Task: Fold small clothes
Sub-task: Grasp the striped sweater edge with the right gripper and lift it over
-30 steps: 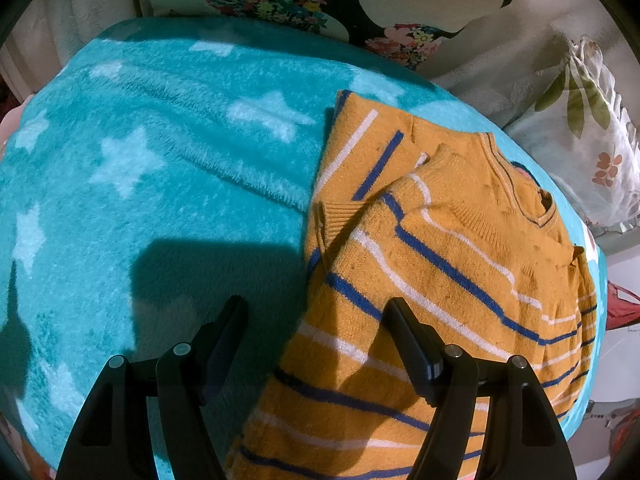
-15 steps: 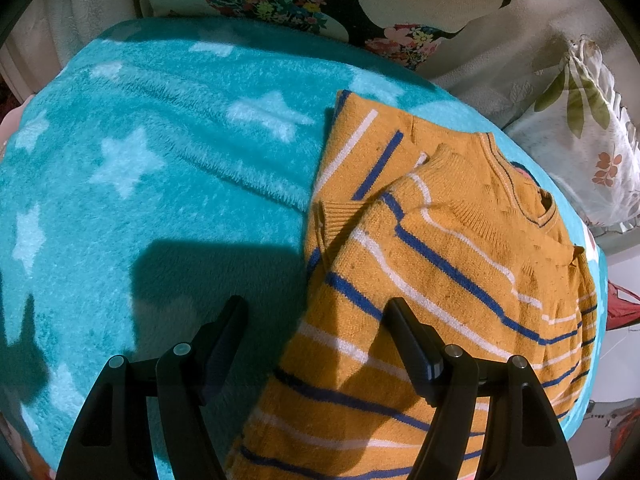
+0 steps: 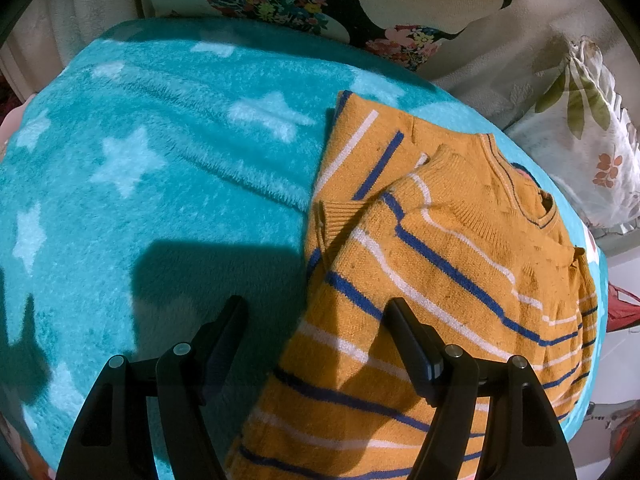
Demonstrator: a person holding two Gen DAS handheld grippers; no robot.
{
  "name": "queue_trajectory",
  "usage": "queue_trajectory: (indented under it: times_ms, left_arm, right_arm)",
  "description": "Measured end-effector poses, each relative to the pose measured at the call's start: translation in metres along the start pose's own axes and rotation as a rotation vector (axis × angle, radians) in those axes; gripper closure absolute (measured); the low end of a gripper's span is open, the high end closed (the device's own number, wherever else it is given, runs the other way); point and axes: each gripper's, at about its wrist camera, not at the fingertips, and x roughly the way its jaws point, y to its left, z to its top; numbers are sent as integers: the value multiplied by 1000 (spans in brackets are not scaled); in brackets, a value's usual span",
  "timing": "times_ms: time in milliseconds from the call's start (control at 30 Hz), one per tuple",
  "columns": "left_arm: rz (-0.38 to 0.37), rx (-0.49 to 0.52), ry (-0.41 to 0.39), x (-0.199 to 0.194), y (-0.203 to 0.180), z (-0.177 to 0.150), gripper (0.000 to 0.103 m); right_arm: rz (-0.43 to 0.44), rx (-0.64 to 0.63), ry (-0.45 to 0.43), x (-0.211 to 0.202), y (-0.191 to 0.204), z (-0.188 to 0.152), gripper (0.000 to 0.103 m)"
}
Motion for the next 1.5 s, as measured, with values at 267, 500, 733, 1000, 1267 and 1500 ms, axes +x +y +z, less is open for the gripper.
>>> queue_trajectory:
  times_ms: [267,500,733,1000,1267,1500]
  left_arm:
    - [21,1,-2,1,1,-2,12]
    - [47,1,-22,-5,-2,-6,12]
    - [77,30,-53,-20,-29,-15,12]
    - [132,59,-98,-45,-89,-38,12]
    - [142,47,-95,-47,-157,-67,12]
    - [75,86,8,-3,-232,-105,12]
  right_arm:
    - [-1,-1,0,0,0,0,26]
    - [-42,-29,-11,-5,6,-2,55]
    - [18,4,-51,-18,-20,-6,81]
    - [248,85,-120,-41,-77,-9,84]
    - [464,348,-195,-57,-227,-39,85]
    - [431,601,-180,-16,-373,-109,85]
